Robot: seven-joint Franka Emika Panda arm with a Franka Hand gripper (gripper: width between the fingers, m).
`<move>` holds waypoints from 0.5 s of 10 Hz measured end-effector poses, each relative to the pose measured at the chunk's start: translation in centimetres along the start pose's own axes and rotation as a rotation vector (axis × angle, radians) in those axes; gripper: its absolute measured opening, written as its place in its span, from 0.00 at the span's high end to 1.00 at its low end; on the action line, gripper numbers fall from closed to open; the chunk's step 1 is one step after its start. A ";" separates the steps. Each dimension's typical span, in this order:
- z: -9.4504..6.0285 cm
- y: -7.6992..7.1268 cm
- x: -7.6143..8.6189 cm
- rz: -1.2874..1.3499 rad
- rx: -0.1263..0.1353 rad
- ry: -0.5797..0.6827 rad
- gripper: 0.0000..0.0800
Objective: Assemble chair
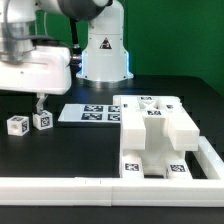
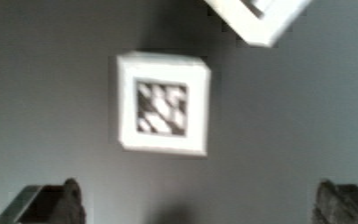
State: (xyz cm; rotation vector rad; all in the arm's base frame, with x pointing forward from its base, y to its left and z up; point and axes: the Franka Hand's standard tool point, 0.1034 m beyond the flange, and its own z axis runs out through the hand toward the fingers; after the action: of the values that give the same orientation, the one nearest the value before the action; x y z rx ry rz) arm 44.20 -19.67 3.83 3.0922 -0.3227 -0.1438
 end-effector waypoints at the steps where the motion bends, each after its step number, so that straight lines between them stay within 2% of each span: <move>1: 1.1 0.1 -0.5 -0.001 -0.009 -0.022 0.19; 5: 2.8 -0.8 -1.1 0.011 -0.017 -0.054 0.19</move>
Offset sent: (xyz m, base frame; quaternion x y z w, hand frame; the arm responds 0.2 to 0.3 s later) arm 0.0087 0.0105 -0.0154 0.0156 0.0058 0.0160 0.9997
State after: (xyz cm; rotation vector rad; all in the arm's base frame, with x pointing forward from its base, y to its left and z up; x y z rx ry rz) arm 43.06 -18.69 1.07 3.0734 -0.3383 -0.2283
